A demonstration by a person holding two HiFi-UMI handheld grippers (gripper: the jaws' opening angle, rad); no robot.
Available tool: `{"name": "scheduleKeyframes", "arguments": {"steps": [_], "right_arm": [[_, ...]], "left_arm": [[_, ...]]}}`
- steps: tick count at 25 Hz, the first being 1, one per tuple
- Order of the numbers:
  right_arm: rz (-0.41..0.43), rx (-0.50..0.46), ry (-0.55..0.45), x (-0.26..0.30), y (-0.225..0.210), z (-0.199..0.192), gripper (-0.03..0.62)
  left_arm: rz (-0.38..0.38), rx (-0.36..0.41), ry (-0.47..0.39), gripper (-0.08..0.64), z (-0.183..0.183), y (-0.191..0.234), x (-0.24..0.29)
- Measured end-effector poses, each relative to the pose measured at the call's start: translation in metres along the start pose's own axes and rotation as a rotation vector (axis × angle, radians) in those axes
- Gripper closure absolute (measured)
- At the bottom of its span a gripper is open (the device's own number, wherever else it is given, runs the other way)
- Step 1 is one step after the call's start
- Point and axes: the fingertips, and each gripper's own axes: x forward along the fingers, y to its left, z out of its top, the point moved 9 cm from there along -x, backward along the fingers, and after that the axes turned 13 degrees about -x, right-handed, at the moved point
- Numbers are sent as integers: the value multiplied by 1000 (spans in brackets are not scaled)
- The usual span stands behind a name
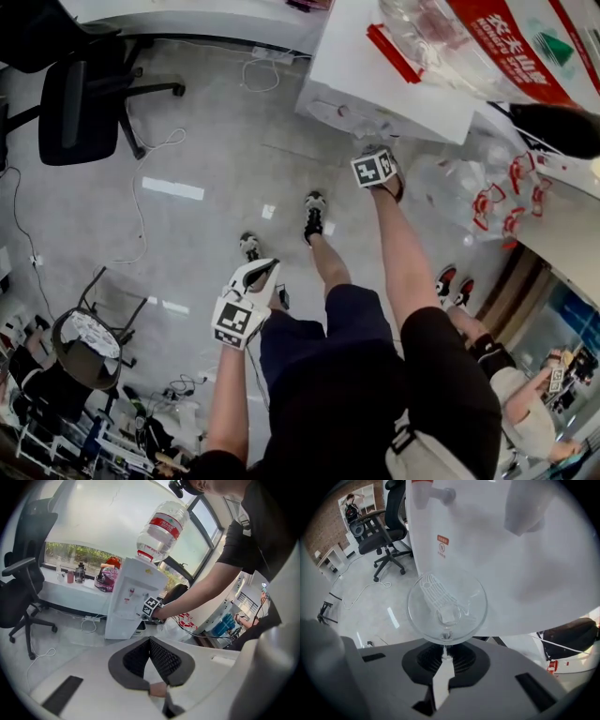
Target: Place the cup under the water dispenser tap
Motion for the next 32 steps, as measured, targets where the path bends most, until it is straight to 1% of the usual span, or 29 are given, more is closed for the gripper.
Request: {"name": "scheduleKeyframes", "arguments": {"steps": [7,17,22,23,25,30,32], "right_arm": [[-2,27,36,12,-8,1,588],[28,76,8,18,-18,4,586],[28,61,-1,19,-21,4,577],[32,58,-8,19,-21,4,574],[41,58,-28,19,-20,7,537],[45,68,-16,20,-18,2,517],[44,66,-31,18,-18,0,506]], "left_arm": [[19,-29,3,560,-6,8,0],[5,-5,-13,560,-3,6,12],[3,-28,6,560,-2,3,15],[3,-23,1,560,-2,4,16],[4,-17,-1,560,-1,4,16],[7,-13,2,560,1,5,17],[6,-11,2,560,3,4,18]]}}
